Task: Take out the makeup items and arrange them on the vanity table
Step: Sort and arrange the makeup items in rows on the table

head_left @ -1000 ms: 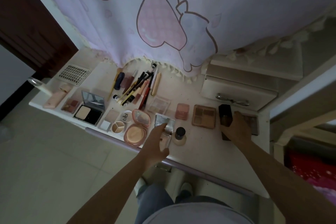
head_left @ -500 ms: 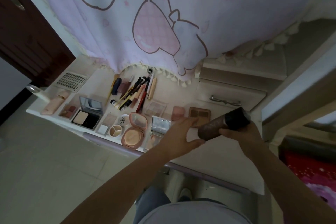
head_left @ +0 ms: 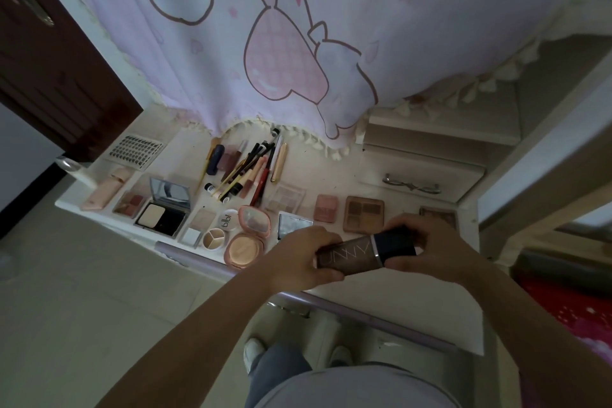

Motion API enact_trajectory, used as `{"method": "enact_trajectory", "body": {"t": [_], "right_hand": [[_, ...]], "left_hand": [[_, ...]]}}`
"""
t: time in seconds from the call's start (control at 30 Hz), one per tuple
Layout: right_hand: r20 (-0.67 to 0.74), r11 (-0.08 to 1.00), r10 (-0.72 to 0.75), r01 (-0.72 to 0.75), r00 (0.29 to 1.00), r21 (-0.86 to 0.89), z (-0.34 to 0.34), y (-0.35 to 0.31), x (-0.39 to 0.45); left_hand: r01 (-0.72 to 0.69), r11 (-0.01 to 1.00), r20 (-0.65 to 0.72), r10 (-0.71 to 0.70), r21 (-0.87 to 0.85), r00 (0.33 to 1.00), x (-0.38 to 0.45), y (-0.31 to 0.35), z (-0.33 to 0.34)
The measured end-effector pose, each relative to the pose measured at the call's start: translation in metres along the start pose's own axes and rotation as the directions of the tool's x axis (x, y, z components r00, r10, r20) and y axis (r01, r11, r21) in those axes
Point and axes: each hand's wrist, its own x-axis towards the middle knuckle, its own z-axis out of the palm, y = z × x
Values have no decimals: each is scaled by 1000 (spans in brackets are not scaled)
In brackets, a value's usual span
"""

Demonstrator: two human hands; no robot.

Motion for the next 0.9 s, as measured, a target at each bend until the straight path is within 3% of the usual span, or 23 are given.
{"method": "enact_trajectory", "body": {"t": [0.17,0.4,0.5,0.57,0.63,0.9], "right_hand": [[-71,999,-11,14,997,36,6,-4,6],[-65,993,-44,51,997,106,9,-10,10],[-258,986,10,33,966,163,-16,-3,6],[-383,987,60,2,922,161,-44,2,1],[-369,997,48,-24,928,68,-54,4,1],[-107,994,-111,111,988,-8,-6,-18,31]], "left_hand": [[13,999,-32,-12,43,999,-3,-1,-13],[30,999,-25,-29,25,999,-5,0,-25],[106,988,-44,-102,108,994,-14,-14,-40],[215,974,-127,-205,66,970,-28,-29,-52],[236,971,-178,-236,-24,955,-34,-34,-59],[159,987,-130,-156,15,979,-17,-17,-38]]}}
